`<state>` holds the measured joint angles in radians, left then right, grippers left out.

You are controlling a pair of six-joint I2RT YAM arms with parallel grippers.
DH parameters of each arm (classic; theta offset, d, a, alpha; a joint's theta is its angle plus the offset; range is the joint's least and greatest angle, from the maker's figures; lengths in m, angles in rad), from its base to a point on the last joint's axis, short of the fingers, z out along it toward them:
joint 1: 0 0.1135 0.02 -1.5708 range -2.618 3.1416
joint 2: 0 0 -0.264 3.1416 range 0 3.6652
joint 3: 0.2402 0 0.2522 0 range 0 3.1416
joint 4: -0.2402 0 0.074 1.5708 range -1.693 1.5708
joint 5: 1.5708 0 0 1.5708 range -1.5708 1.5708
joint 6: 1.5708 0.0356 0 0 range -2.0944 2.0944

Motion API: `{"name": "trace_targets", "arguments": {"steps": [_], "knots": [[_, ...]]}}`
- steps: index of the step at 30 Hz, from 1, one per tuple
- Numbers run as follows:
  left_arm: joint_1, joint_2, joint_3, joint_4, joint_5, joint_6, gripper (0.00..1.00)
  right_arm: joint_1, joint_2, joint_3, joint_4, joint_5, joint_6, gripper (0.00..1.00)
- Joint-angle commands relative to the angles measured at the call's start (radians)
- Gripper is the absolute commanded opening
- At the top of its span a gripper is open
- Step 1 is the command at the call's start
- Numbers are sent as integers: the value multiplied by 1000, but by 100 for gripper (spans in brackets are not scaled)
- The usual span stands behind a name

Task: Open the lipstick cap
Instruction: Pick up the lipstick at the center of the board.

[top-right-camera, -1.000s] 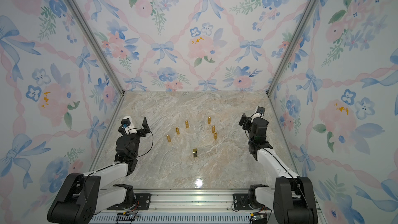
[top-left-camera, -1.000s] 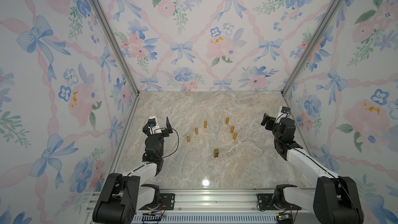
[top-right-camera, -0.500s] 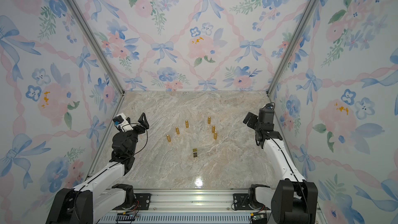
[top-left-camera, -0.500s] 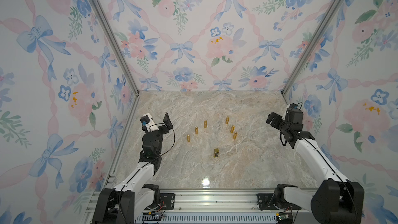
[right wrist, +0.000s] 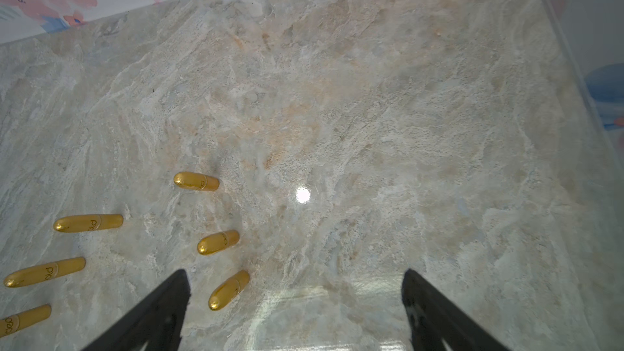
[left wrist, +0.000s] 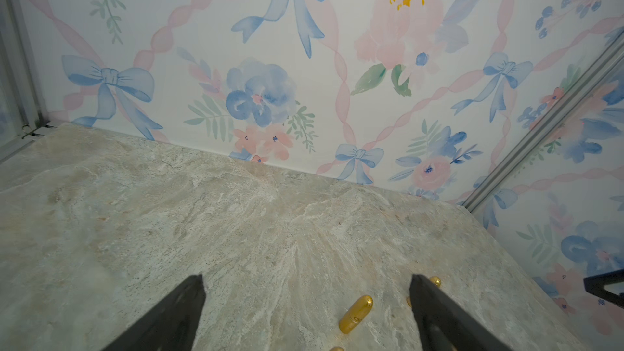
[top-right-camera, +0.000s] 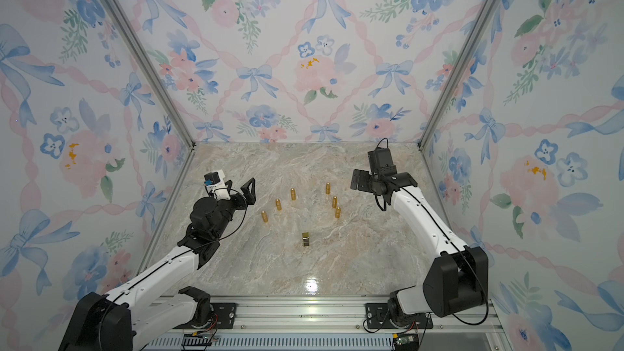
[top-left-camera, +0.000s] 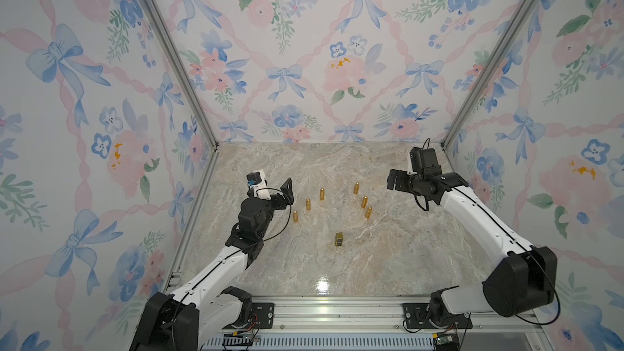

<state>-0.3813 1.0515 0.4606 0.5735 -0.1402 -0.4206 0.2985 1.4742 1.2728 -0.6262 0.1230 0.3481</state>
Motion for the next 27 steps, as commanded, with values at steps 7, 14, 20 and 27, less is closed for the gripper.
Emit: {"name": "trace_targets", "arguments": {"steps": [7, 14, 20, 27], "knots": [[-188, 135, 104, -79, 15, 63, 98, 145, 267, 180, -112, -15, -40, 97], [-271, 273, 185, -80, 79, 124, 98, 166, 429, 301, -113, -55, -77, 92], [-316, 348, 216, -81, 137, 155, 98, 172, 533, 395, -139, -40, -95, 85], [-347, 381, 216, -97, 125, 181, 98, 174, 625, 476, -153, -33, -99, 74]]}}
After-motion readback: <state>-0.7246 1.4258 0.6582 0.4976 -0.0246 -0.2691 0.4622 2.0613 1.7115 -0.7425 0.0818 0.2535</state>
